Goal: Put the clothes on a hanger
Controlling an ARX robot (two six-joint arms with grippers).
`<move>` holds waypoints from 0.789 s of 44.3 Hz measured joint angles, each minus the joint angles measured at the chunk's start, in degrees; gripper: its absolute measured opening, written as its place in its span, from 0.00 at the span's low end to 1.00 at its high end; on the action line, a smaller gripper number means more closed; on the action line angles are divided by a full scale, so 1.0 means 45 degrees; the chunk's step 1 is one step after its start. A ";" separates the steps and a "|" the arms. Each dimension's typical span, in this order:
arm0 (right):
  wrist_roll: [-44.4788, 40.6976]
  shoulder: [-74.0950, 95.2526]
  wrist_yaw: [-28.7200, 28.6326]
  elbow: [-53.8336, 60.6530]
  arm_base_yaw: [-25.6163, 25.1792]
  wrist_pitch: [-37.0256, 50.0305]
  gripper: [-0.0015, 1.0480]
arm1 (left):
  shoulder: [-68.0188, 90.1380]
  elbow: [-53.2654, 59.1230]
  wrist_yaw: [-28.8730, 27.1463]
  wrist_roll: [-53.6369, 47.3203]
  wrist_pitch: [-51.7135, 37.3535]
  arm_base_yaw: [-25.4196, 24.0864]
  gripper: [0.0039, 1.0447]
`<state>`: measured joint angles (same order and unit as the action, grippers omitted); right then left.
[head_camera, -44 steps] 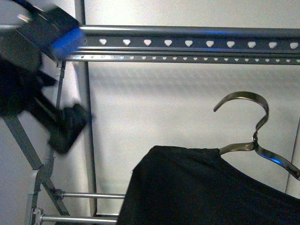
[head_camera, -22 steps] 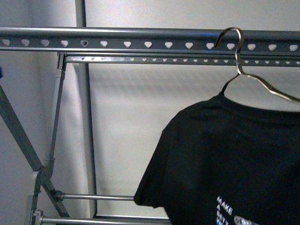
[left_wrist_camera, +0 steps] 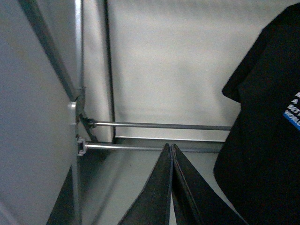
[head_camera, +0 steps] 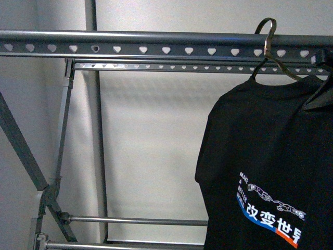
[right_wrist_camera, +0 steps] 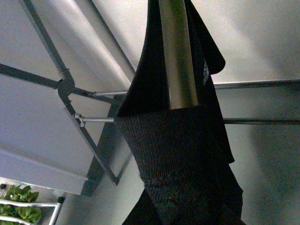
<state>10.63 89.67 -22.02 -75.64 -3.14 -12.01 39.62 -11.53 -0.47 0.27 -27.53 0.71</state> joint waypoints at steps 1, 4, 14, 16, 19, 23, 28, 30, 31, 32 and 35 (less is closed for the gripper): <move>0.0015 0.0083 0.0073 -0.0092 0.0068 -0.0039 0.04 | -0.0117 0.0102 -0.0015 0.0000 0.0000 -0.0068 0.03; -0.0015 0.0238 0.0529 -0.0160 0.0340 -0.0155 0.04 | -0.0529 0.0427 0.0053 -0.0005 0.0010 -0.0126 0.03; -0.0719 -0.0102 0.2055 0.1486 0.1851 0.1064 0.12 | -0.1972 0.1336 0.0073 -0.0024 0.0534 -0.0126 0.03; -0.1049 -0.0447 0.2506 0.2161 0.2161 0.1773 0.20 | -0.2244 0.1452 0.0078 -0.0029 0.0685 -0.0126 0.03; -0.1151 -0.1229 0.2832 0.3453 0.2448 0.3293 0.33 | -0.2667 0.1637 0.0078 -0.0034 0.0947 -0.0126 0.03; -0.1190 -0.3123 0.3716 0.5586 0.2472 0.5955 0.53 | -0.3313 0.1836 0.0073 -0.0034 0.1350 -0.0126 0.03; -0.1219 -0.6951 0.4289 0.8228 0.2453 0.7305 0.77 | -0.3997 0.2035 0.0087 -0.0034 0.1855 -0.0126 0.03; -0.1375 -0.8961 0.4804 0.9292 0.2647 0.7028 0.87 | -0.4250 0.2127 0.0092 -0.0034 0.1991 -0.0126 0.03; -0.1564 -1.0006 0.5581 0.9646 0.2909 0.6290 0.85 | -0.4352 0.2278 0.0092 -0.0034 0.1817 -0.0126 0.03; -0.1729 -1.1137 0.6460 0.9957 0.3337 0.5163 0.81 | -0.4439 0.2331 0.0112 -0.0039 0.1836 -0.0126 0.03; -0.2093 -1.4596 0.9034 1.1555 0.4828 0.2336 0.65 | -0.4818 0.2336 0.0063 -0.0044 0.2084 -0.0126 0.03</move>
<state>1.21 23.99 18.63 -23.64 18.59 -1.50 17.93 -1.02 -0.19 0.08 -18.15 0.14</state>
